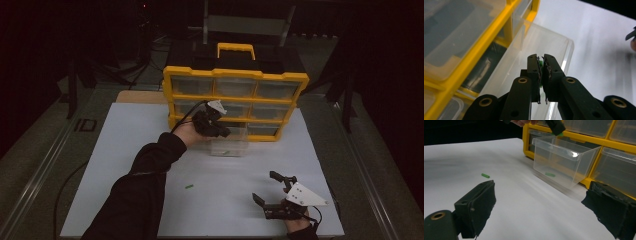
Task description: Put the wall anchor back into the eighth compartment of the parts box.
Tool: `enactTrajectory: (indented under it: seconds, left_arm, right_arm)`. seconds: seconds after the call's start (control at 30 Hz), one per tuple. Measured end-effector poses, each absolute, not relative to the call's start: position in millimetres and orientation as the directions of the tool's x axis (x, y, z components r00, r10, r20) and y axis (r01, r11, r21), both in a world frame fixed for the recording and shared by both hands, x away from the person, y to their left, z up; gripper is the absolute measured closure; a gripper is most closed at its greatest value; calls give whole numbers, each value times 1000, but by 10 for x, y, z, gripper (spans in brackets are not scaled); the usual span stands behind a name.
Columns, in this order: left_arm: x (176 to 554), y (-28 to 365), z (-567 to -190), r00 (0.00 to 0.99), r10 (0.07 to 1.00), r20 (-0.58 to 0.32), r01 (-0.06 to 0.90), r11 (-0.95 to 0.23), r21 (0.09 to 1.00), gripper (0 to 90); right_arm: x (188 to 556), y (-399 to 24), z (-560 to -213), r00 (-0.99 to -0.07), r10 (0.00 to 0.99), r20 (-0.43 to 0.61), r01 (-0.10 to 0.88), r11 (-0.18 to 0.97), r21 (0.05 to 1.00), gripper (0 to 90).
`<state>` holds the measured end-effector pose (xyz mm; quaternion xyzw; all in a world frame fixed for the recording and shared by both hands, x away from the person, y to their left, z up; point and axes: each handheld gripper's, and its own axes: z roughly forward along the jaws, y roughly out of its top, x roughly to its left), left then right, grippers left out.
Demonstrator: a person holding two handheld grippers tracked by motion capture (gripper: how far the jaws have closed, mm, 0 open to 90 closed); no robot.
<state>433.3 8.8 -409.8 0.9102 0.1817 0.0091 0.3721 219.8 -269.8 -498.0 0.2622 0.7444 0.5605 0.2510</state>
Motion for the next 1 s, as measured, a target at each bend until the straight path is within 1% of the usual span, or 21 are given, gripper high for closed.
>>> enactTrajectory:
  seconds: [0.27,0.5,0.53,0.57,0.6,0.63,0.67,0.7,0.73,0.77,0.8,0.83,0.87,0.9,0.93,0.97,1.0]
  left_arm:
    - [4345,35,-4183,926,359,-114,345,-688,639,838]
    - [4354,56,-4181,918,379,-116,359,-669,651,832]
    - [4357,59,-4178,916,382,-126,366,-665,651,801]
    - [4356,61,-4177,913,387,-128,371,-661,652,738]
    - [4353,65,-4173,910,396,-120,372,-659,654,738]
    - [4352,67,-4168,905,403,-138,390,-655,647,618]
    - [4353,69,-4166,904,402,-145,395,-657,642,579]
    - [4342,66,-4163,903,408,-138,396,-660,638,518]
    - [4330,63,-4156,903,410,-127,392,-665,635,518]
    - [4309,70,-4133,903,409,-131,391,-658,643,469]
    - [4309,70,-4133,903,409,-131,391,-658,643,401]
    - [4299,76,-4113,901,414,-129,393,-655,646,401]
    - [4291,83,-4100,901,411,-136,394,-647,653,302]
    - [4287,90,-4088,901,409,-142,396,-644,655,302]
    - [4277,101,-4071,901,409,-145,397,-642,656,203]
    - [4269,106,-4064,900,410,-149,399,-637,659,203]
    - [4260,115,-4054,896,418,-153,407,-632,659,143]
  right_arm:
    - [2202,-2697,-4984,-737,671,-77,115,237,965,85]
    - [2203,-2696,-4986,-738,671,-77,116,238,964,85]
    - [2202,-2696,-4985,-738,671,-76,116,238,964,85]
    - [2203,-2697,-4985,-737,671,-77,116,239,964,85]
    - [2203,-2697,-4985,-737,671,-77,116,239,964,85]
    - [2202,-2697,-4985,-737,671,-77,116,238,964,85]
    - [2201,-2697,-4984,-737,672,-77,116,238,964,85]
    - [2201,-2697,-4984,-737,672,-78,116,238,964,85]
    - [2201,-2697,-4984,-737,672,-78,116,238,964,85]
    - [2201,-2696,-4985,-737,672,-78,116,239,964,85]
    - [2201,-2696,-4985,-737,672,-78,116,239,964,85]
    - [2202,-2695,-4985,-737,672,-78,116,240,964,85]
    - [2201,-2694,-4985,-736,672,-80,115,241,964,85]
    - [2201,-2694,-4985,-736,672,-80,115,241,964,85]
    - [2200,-2696,-4984,-736,673,-79,116,240,964,85]
    - [2200,-2696,-4984,-736,673,-79,116,240,964,85]
    - [2200,-2696,-4983,-735,674,-79,116,239,964,85]
